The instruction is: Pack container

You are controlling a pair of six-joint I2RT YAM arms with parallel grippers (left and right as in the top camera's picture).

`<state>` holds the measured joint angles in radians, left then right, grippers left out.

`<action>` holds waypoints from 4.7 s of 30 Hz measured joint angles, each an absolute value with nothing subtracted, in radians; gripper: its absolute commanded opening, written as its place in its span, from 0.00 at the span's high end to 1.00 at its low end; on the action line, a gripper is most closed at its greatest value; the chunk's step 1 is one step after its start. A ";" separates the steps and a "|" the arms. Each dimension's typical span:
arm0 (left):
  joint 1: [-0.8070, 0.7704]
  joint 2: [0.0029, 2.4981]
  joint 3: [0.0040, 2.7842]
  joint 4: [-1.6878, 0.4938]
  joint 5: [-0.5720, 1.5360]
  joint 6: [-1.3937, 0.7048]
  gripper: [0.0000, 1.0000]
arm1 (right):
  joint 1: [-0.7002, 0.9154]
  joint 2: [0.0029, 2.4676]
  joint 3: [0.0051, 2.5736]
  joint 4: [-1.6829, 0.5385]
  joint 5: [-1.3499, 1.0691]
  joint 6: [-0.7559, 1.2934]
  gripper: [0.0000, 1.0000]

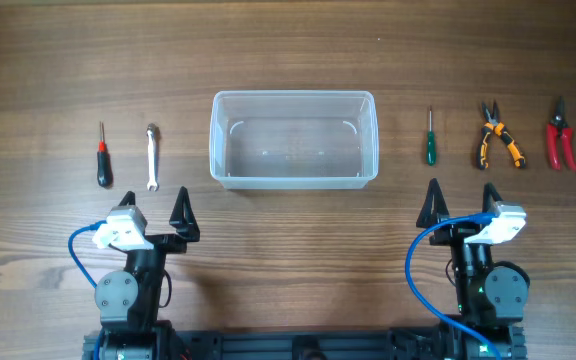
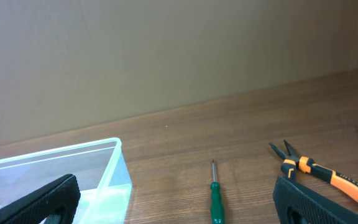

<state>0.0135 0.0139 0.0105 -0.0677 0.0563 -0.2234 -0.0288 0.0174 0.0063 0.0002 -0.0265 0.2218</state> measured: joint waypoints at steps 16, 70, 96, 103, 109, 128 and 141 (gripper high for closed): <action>0.014 0.014 0.010 -0.068 0.056 -0.223 0.00 | -0.029 0.017 0.006 0.000 -0.027 0.222 0.00; 0.014 0.014 0.010 -0.068 0.056 -0.223 0.00 | -0.029 0.017 0.006 0.000 -0.027 0.222 0.00; 0.014 0.014 0.010 -0.068 0.056 -0.223 0.00 | -0.029 0.017 0.006 0.000 -0.027 0.222 0.00; 0.014 0.014 0.010 -0.068 0.056 -0.223 0.00 | -0.029 0.017 0.006 0.000 -0.027 0.222 0.00; 0.014 0.014 0.010 -0.068 0.056 -0.223 0.00 | -0.029 0.017 0.006 0.000 -0.029 0.222 0.00; 0.014 0.014 0.010 -0.068 0.056 -0.223 0.00 | -0.029 0.017 0.027 0.000 -0.118 0.310 0.00; 0.014 0.014 0.010 -0.067 0.056 -0.223 0.00 | -0.029 0.260 0.455 -0.284 0.024 0.107 0.00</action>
<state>0.0135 0.0139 0.0105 -0.0673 0.0563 -0.2234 -0.0288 0.2600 0.4553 -0.2840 0.0238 0.1074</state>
